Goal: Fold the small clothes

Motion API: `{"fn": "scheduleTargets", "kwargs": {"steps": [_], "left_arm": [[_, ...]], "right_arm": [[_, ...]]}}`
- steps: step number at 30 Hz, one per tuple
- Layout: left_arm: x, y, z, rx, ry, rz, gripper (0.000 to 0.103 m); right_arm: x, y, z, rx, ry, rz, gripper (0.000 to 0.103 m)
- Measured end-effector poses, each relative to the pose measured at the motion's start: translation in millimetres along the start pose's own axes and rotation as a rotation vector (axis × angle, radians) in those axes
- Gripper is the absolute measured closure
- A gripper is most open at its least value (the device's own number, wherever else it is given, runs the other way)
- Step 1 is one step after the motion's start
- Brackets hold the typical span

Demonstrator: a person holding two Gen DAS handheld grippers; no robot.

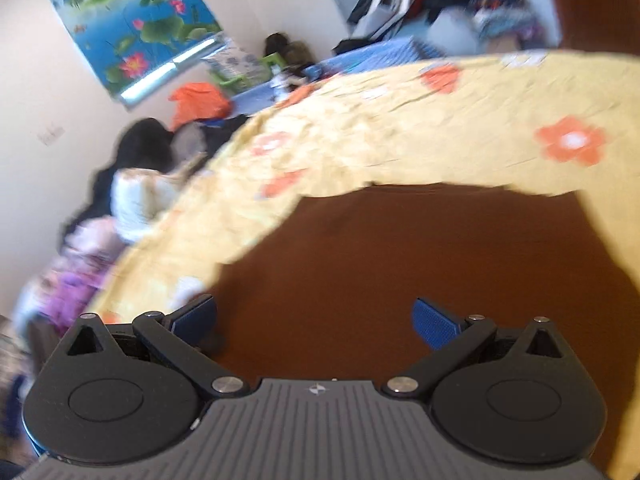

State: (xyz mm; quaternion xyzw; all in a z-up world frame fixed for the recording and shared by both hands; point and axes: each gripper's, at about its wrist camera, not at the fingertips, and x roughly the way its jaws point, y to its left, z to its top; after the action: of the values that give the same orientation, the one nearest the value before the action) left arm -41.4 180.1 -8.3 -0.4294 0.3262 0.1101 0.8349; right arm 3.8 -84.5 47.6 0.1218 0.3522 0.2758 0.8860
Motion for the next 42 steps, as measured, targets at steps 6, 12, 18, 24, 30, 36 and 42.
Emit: {"fn": "scheduleTargets", "kwargs": {"steps": [6, 12, 18, 24, 30, 36, 42], "left_arm": [[0.9, 16.3, 5.4, -0.094, 0.030, -0.046, 0.080], [-14.8, -56.7, -30.1, 0.484, -0.158, 0.103, 0.091], [-7.1, -107.7, -107.3, 1.106, -0.258, 0.161, 0.091], [-0.5, -112.1, -135.8, 1.304, -0.315, 0.189, 0.091], [0.6, -135.8, -148.3, 1.409, -0.343, 0.123, 0.091], [-5.6, -189.5, -202.5, 1.576, -0.382, -0.132, 0.091], [27.6, -180.1, -268.2, 1.797, -0.320, -0.141, 0.091]], "right_arm": [[52.6, 28.4, 35.8, -0.003, 0.119, 0.075, 0.000], [98.3, 40.4, 50.7, 0.062, 0.231, 0.140, 0.000], [134.0, 44.3, 64.4, 0.054, 0.389, 0.168, 0.000], [144.8, 41.7, 68.4, -0.067, 0.405, 0.092, 0.037], [128.3, -2.1, 64.0, -0.069, 0.373, 0.085, 0.083], [16.0, -68.5, 92.2, -0.041, 0.146, 0.135, 0.083], [-30.6, -185.3, 48.9, 0.163, 0.127, -0.059, 0.073]]}}
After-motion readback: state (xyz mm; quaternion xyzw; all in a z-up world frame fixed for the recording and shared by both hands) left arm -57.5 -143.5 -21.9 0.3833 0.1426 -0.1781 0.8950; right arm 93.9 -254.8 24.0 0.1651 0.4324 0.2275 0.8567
